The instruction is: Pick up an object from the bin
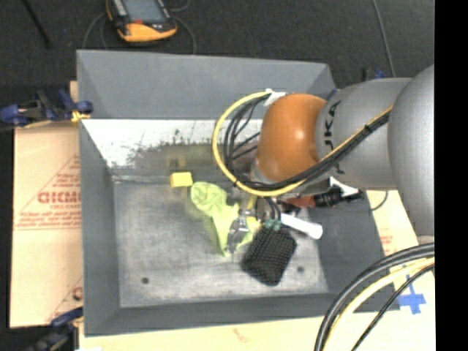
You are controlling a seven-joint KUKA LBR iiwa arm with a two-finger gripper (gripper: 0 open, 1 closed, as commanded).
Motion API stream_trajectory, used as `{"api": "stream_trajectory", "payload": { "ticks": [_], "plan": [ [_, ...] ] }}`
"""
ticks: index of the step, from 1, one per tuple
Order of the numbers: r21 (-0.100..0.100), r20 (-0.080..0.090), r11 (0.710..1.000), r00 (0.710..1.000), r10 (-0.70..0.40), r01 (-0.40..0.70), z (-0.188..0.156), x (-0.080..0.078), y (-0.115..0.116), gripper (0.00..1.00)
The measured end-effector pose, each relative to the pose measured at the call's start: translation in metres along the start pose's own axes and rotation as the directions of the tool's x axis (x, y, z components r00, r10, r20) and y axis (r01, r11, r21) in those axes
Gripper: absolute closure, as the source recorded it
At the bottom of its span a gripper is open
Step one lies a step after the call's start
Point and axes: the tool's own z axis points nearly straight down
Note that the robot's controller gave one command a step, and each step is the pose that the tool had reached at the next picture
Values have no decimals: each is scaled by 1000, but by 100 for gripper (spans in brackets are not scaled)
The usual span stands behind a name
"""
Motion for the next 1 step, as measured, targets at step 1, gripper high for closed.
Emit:
{"api": "stream_trajectory", "payload": {
  "ticks": [1],
  "plan": [
    [4, -9, 992, 992, -127, 127, -1, 12, -12, 0]
  ]
}}
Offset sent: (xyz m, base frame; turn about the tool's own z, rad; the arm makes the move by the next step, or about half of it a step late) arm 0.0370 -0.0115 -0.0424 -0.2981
